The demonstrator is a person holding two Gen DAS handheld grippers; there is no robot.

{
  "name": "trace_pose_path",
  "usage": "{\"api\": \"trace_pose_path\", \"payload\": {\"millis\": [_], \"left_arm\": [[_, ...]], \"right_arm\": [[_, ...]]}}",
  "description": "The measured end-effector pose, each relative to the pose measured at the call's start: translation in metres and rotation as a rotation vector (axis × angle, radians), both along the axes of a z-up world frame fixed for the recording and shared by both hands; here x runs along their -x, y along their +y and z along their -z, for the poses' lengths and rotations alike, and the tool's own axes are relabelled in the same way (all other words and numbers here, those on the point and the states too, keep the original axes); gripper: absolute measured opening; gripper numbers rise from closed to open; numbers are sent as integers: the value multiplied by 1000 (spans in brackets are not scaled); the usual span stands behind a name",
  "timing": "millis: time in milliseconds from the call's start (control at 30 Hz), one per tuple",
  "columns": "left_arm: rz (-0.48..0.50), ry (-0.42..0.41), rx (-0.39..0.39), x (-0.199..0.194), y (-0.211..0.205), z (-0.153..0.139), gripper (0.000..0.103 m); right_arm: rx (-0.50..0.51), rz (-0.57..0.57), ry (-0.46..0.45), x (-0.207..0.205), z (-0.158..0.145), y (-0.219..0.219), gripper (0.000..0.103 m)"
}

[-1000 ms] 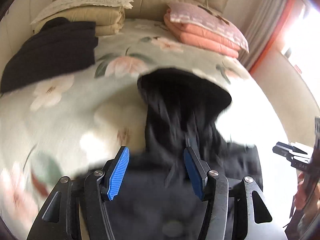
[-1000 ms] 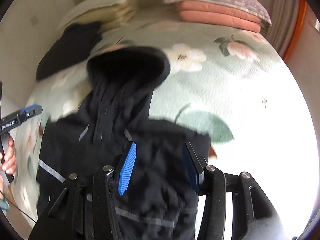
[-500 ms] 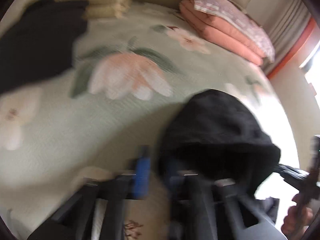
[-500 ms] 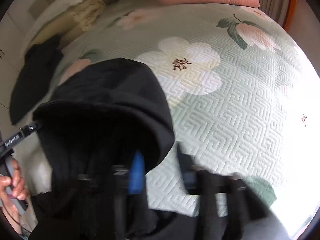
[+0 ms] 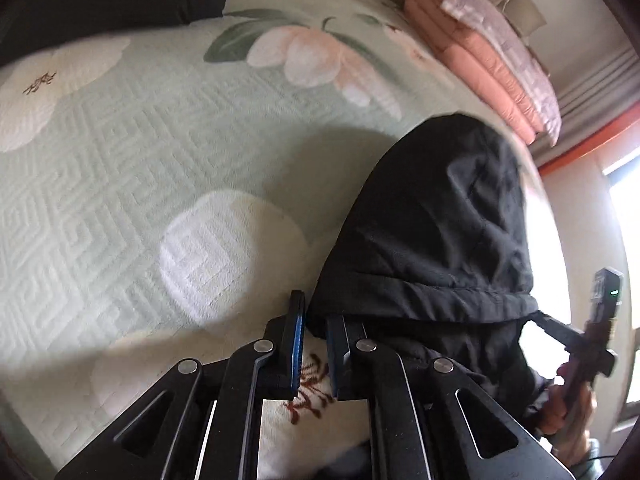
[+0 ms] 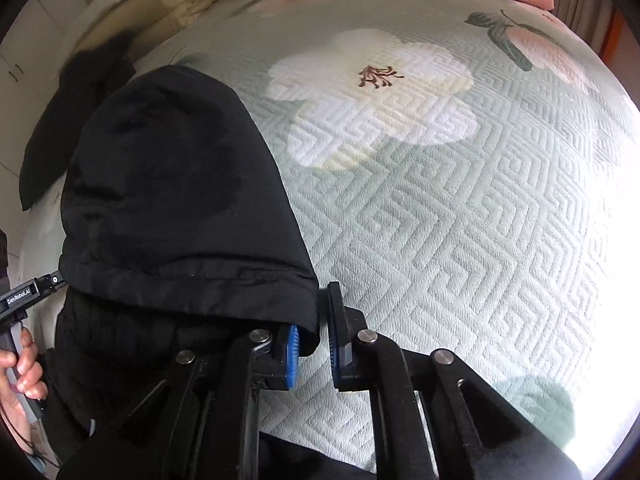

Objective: Fold large clothes

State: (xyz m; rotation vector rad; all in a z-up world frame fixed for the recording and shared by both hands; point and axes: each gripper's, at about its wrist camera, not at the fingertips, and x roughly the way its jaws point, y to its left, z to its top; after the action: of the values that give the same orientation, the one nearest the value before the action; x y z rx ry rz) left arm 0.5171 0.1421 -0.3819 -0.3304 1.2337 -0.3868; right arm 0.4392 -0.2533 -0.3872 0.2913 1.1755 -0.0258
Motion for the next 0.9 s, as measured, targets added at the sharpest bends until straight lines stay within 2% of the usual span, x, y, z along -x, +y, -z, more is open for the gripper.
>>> {"api": "trace_pose_path", "payload": {"millis": [33,67,100,167,233,300,367,467,533,633,733,833,900], "left_arm": [[0,-15,1,4,6,-5,30],[-2,-24,-10,7,11,-9,37],[-1,-27,-22,9,17,-14,48],[12,-27,-60,16,28,-24,48],[4,-57,-85,27,41,-41,48],[-2,-111,-49,34,55,-64,48],[24,-187,-13,37,52,-94,48],[103,-279,7,28,15,-130,52],[175,-291,41,17,-17,-136,53],[287,-268,-11,-5,-73,-115,53],[348,-139,-129,-19,-101,-56,53],[343,-75,-113,-15,-91,-20,53],[316,-96,-51,-11,-79,-9,53]], "right_arm": [[7,-6,4,3,-3,-1,17],[11,-12,8,8,-7,-2,28],[16,-15,13,14,-12,-4,34],[13,-25,5,28,-23,-8,45],[2,-29,1,41,-36,-15,46],[3,-31,-25,47,-56,-18,46],[13,-40,-73,46,-78,-9,46],[12,-72,-128,24,-95,13,46],[37,-98,-147,-2,-100,29,46],[59,-139,-137,-37,-82,51,46],[66,-169,-77,-54,-53,62,46],[75,-184,-12,-55,-21,62,45],[63,-187,-8,-55,-10,59,45]]}}
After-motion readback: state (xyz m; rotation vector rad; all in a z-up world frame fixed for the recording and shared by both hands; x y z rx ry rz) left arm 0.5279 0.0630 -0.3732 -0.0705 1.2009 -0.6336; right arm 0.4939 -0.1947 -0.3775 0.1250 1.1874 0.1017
